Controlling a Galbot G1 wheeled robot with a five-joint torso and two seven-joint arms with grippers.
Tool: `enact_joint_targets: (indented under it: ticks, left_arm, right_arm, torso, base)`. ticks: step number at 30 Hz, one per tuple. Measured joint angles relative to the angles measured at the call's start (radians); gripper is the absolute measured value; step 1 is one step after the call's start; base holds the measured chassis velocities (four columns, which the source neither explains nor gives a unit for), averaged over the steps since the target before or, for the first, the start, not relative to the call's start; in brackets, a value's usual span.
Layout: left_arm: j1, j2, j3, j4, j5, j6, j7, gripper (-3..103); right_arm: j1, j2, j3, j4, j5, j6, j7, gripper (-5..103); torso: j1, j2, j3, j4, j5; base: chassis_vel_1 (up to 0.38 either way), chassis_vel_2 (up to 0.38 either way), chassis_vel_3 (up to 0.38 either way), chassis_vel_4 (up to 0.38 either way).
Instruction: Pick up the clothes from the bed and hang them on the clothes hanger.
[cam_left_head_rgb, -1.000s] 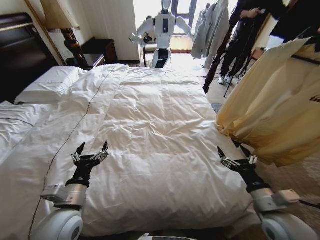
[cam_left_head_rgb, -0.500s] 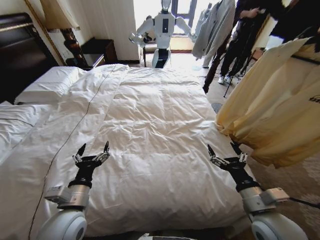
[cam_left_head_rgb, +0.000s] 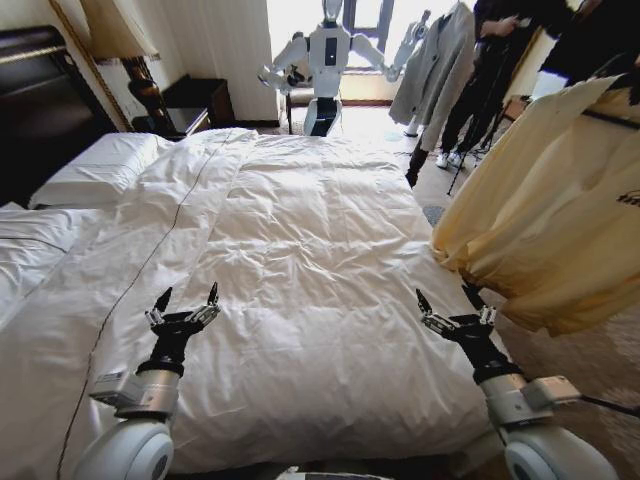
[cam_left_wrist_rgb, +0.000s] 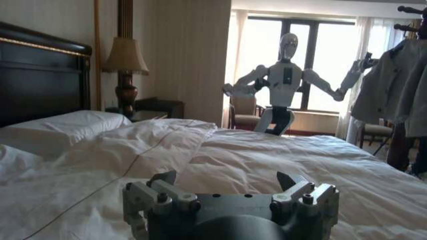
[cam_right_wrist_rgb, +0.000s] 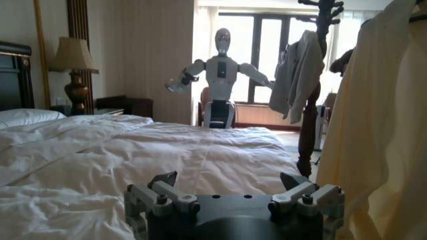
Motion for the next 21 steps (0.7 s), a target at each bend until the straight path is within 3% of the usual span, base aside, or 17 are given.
enact_joint_targets:
  ticks: [21]
  left_arm:
    - [0.0,0.0,-0.001,0.0,-0.001,0.001,0.0,100]
  right_arm:
    - [-0.001,0.0,0.002,-0.001,0.002,0.0,-0.001,100]
  torso:
    - [0.0,0.0,0.0,0.0,0.0]
  base:
    - [0.0,0.0,0.0,0.0]
